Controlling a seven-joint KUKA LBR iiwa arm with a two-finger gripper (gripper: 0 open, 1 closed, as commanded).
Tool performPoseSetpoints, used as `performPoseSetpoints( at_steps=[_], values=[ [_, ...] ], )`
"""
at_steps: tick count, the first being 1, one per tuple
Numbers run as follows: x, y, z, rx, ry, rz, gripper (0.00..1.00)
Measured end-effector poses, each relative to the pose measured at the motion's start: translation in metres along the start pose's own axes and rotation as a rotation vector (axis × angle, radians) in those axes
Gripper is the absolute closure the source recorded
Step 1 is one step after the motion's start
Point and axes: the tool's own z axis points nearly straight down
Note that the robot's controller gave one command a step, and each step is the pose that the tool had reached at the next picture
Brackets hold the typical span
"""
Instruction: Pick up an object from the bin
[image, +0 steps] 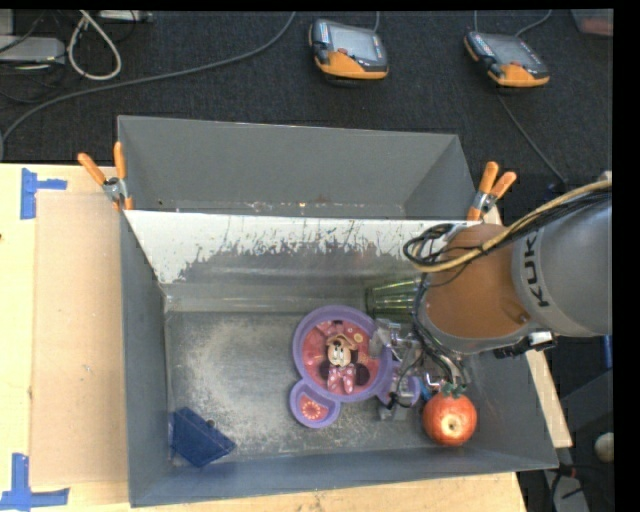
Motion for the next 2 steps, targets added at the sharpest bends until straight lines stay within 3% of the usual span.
performPoseSetpoints(
  at_steps=[1,2],
  values=[
    [-0.0020,0.0010,-0.0015,-0.001,0.000,0.000,0.00],
    [0.0006,0.0019,-0.0026,-0.003,0.001,0.001,1.00]
  ],
)
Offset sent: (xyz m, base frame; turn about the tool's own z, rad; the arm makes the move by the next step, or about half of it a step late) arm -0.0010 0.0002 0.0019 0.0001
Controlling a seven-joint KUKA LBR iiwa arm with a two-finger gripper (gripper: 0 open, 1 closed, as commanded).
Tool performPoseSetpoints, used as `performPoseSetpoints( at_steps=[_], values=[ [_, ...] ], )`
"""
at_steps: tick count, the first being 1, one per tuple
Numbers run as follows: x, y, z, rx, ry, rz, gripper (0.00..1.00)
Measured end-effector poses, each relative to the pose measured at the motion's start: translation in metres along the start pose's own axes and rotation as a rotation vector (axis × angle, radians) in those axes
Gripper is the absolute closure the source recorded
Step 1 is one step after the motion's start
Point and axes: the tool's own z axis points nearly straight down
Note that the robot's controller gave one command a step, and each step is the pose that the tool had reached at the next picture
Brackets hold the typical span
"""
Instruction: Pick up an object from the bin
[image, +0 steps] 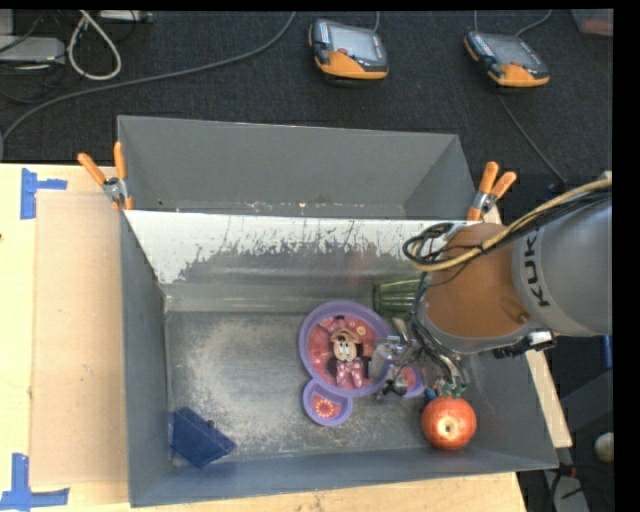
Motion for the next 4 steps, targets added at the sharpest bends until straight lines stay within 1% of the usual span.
performPoseSetpoints(
  at_steps=[1,2,3,4],
  values=[
    [0.000,0.000,0.000,0.000,0.000,0.000,1.00],
    [0.001,0.000,-0.010,0.000,0.001,0.001,1.00],
    [0.002,0.000,-0.036,-0.001,0.004,0.002,1.00],
    [0.001,0.001,-0.069,-0.001,0.002,0.002,1.00]
  ],
)
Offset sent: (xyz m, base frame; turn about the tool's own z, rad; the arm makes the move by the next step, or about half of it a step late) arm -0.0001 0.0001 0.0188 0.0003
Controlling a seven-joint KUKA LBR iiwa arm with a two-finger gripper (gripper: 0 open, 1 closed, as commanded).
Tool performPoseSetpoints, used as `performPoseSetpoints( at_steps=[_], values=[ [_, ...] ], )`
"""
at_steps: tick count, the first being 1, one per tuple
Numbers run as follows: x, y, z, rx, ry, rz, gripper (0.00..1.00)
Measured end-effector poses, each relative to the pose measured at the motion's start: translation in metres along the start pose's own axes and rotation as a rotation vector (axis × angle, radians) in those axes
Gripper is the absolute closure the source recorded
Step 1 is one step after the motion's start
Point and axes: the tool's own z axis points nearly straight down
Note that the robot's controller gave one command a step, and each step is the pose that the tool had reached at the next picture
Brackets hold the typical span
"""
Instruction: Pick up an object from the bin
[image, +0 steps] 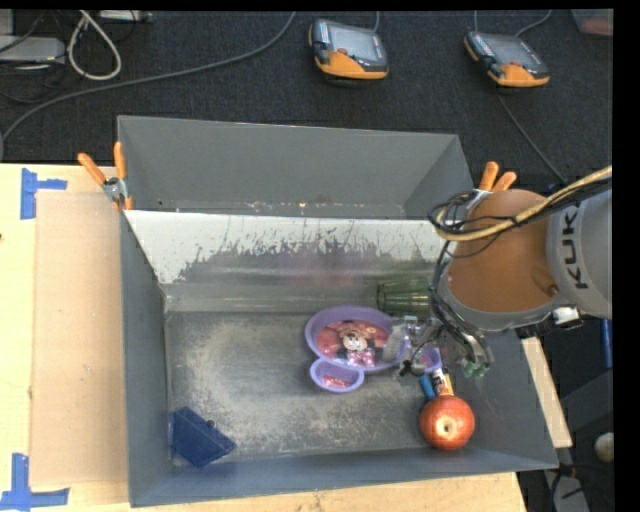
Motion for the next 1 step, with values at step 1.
performPoseSetpoints(
  at_steps=[1],
  values=[
    [0.0009,0.0003,-0.0347,0.000,0.004,0.001,1.00]
  ],
)
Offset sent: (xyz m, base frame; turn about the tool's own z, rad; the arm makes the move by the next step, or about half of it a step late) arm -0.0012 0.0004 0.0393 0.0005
